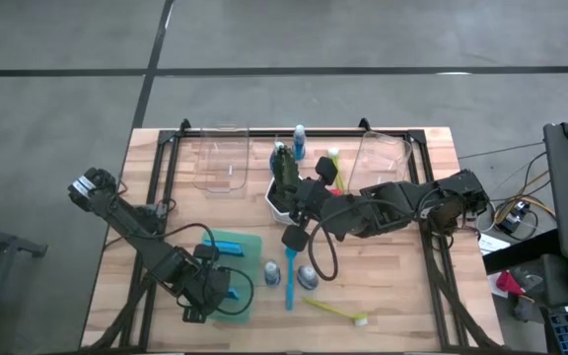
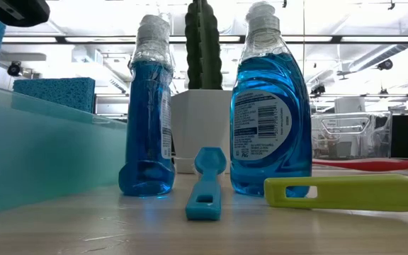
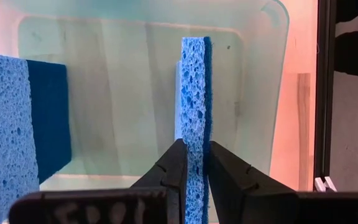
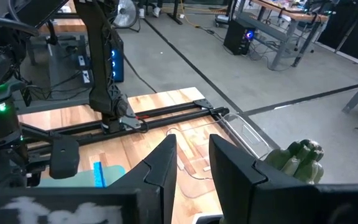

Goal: Pick & Place Kitchen Sink Supplies
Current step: Put the blue sponge wipe into the green bin

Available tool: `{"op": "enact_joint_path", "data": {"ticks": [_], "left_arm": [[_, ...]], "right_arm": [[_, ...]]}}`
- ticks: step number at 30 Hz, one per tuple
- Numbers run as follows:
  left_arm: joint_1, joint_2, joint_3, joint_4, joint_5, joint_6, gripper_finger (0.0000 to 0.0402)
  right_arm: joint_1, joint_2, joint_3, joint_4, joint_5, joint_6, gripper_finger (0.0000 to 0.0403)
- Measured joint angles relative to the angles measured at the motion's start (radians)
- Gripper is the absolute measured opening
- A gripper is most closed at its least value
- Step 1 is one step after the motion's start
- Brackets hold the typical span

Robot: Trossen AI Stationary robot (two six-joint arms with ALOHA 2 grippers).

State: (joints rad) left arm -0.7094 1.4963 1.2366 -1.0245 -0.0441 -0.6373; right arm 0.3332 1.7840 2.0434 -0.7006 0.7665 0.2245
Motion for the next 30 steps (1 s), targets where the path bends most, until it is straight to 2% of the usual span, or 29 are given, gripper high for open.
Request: {"op": "enact_joint_path", "data": {"ticks": [4,17,30], "left_arm": [[-0.001,0.000,-0.003,-0.001,0.000,0.000,0.0058],[-0.002,0.000,-0.006,0.019,-0.001,-0.021,0.0121],[-0.002,0.000,-0.006,0.022,0.000,-0.039,0.0134]], "right_arm": [[0.000,0.000,0.000,0.000,0.000,0.000,0.0093],[0.000,0.000,0.000,0.000,0.000,-0.004,0.0096],[0.000,0.000,0.000,0.000,0.000,-0.008,0.0101]]}}
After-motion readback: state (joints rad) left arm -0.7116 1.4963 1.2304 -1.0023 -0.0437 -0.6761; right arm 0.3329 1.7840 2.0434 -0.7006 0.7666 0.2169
